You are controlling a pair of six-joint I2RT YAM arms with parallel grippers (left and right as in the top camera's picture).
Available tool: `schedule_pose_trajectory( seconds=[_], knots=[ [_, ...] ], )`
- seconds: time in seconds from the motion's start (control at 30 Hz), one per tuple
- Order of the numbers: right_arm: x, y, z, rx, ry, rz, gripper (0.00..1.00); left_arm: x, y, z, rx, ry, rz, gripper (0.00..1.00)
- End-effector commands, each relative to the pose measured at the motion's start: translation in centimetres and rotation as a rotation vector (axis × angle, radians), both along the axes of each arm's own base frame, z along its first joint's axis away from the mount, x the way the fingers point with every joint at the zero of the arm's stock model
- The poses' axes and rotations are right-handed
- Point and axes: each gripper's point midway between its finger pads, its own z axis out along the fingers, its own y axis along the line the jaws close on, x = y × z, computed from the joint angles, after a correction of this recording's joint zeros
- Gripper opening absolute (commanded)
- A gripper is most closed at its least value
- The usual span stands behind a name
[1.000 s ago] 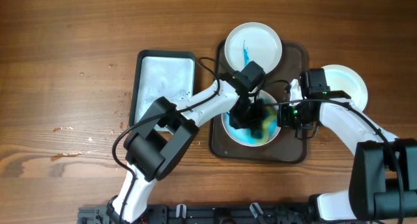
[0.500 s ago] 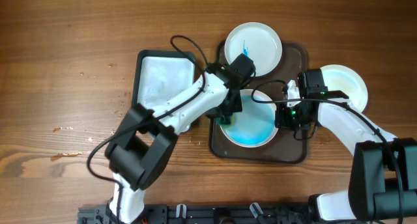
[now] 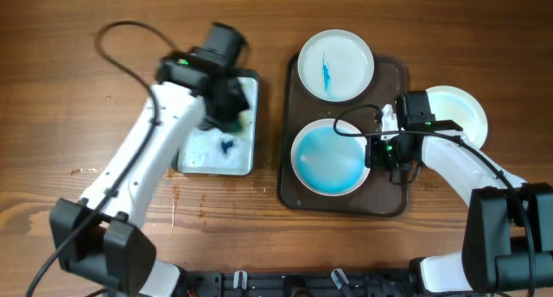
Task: Clean dirty plates on tray and stack at the side
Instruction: 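Return the sponge to the white tray with the left gripper, then lift the front plate with the right gripper over the sponge tray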
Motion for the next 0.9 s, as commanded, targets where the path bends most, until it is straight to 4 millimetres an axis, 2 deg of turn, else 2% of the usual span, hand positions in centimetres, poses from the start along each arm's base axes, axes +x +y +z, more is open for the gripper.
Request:
schedule_pose_trajectory(
  seconds=[0.0,0.07,0.13,0.17,0.23,0.27,0.33,0.37,0.4,0.5,0.57,0.63,0.7,0.73,0.8,0.83,0.87],
  knots=[
    [1.5,-0.8,-0.4,-0.034,-0.038,-0.076,0.04,-0.3,5.9,-4.1,0.152,0.054,0.078,0.04],
    [2.0,-0.8,-0.3,-0.028,-0.055,-0.09,0.05,-1.1,6.9,-7.1,0.143,0.08,0.106,0.04],
    [2.0,-0.8,-0.3,-0.026,-0.049,-0.1,0.2,-1.4,6.6,-9.1,0.098,0.086,0.105,0.04],
    [2.0,-0.8,-0.3,-0.026,-0.05,-0.1,0.2,-1.5,6.4,-9.8,0.084,0.082,0.088,0.04],
    [1.9,-0.7,-0.3,-0.025,-0.047,-0.092,0.04,-1.6,5.9,-10.3,0.059,0.084,0.075,0.04],
    [1.7,-0.7,-0.2,-0.025,-0.038,-0.094,0.04,-1.7,5.6,-10.3,0.043,0.088,0.072,0.04],
    [1.6,-0.8,0.9,-0.028,-0.019,-0.095,0.04,-1.5,5.2,-9.5,0.011,0.071,0.047,0.15],
    [1.8,-0.8,1.6,-0.029,-0.023,-0.092,0.04,-1.4,4.9,-8.9,-0.008,0.063,0.035,0.19],
    [2.2,-0.7,3.2,-0.027,-0.039,-0.091,0.04,-1.1,4.8,-7.6,-0.035,0.042,0.023,0.31],
    [3.3,-0.5,7.6,-0.03,-0.066,-0.06,0.04,-0.6,5.4,-4.4,-0.051,-0.019,0.043,0.52],
    [3.7,0.0,9.7,-0.037,-0.069,-0.041,0.04,-0.5,5.6,-2.6,-0.055,-0.059,0.024,0.57],
    [4.8,1.4,12.1,-0.035,-0.119,0.012,0.04,-0.6,6.3,-0.3,-0.06,-0.104,0.038,0.58],
    [7.1,4.8,15.8,-0.037,-0.237,0.066,0.04,-1.2,8.3,4.0,-0.076,-0.188,0.103,0.63],
    [7.8,6.1,16.7,-0.04,-0.275,0.084,0.04,-1.5,8.9,5.3,-0.083,-0.215,0.12,0.65],
    [8.8,8.0,17.7,-0.06,-0.334,0.114,0.04,-2.0,9.6,7.1,-0.099,-0.256,0.141,0.69],
    [9.6,9.6,18.2,-0.082,-0.376,0.138,0.04,-2.5,10.1,8.3,-0.107,-0.286,0.157,0.71],
    [10.2,11.2,18.5,-0.1,-0.407,0.152,0.04,-3.0,10.6,9.4,-0.11,-0.317,0.173,0.82]
  ],
)
